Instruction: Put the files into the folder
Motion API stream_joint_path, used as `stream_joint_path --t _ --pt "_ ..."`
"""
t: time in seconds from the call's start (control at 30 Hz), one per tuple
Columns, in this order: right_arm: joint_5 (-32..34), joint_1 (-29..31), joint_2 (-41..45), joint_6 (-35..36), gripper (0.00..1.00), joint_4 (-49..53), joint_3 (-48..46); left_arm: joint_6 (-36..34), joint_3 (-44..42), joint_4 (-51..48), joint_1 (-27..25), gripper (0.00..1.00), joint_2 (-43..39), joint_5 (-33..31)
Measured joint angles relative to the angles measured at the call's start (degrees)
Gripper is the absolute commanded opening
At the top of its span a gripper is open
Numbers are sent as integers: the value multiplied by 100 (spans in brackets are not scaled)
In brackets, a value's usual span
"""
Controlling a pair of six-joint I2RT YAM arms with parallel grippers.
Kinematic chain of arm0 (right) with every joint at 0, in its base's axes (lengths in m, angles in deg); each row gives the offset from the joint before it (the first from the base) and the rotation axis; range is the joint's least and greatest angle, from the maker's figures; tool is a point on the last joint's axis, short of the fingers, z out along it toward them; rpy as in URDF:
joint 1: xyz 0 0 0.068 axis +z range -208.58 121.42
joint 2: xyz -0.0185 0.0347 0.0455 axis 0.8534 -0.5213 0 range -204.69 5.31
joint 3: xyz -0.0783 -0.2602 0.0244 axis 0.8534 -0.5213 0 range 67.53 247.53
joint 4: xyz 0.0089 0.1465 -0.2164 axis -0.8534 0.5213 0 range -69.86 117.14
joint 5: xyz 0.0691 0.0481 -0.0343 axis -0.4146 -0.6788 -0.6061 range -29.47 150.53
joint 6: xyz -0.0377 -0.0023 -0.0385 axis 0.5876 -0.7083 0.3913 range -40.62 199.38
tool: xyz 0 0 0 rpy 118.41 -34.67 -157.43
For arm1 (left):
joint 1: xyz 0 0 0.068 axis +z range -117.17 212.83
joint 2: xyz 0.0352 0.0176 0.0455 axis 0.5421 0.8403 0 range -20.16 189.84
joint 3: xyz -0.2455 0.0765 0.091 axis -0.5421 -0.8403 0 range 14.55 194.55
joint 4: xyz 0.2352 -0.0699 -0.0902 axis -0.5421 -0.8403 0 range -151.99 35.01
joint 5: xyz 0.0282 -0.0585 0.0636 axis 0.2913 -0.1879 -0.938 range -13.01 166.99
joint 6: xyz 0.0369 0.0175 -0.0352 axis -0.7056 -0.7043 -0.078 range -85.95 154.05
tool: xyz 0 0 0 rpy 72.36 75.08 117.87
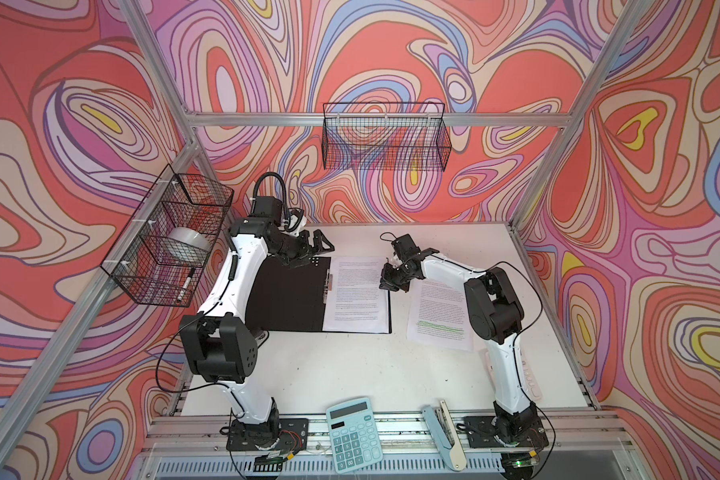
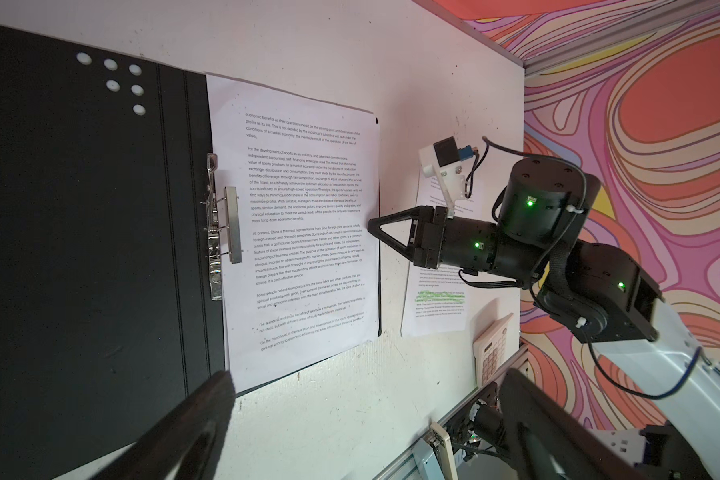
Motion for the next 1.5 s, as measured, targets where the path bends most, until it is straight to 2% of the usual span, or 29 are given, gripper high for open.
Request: stream_joint_path --t 0.27,0.6,0.73,0.87,1.0,1.1,1.27,1.5 --pt "-37 0 -26 17 12 -2 -4 -22 0 -66 0 100 20 0" --pt "-28 9 -63 181 22 92 125 -31 0 -138 0 100 26 -4" --pt "428 24 286 330 29 304 55 -76 26 -208 -2 100 26 -26" --pt "1272 24 1272 553 37 852 -149 -192 122 -234 -81 100 24 -72" --pt "1910 -129 2315 688 41 1235 -518 -444 140 -227 -372 100 -48 -260" --pt "2186 -492 2809 728 42 1425 -1027 -645 98 -205 -713 100 -157 -400" --pt "2494 -1259 3084 750 43 1687 -2035 -844 50 -208 -1097 100 -208 -437" --pt "2664 -1410 3086 820 44 1803 -2540 -885 -2 -210 -1158 100 -181 -437"
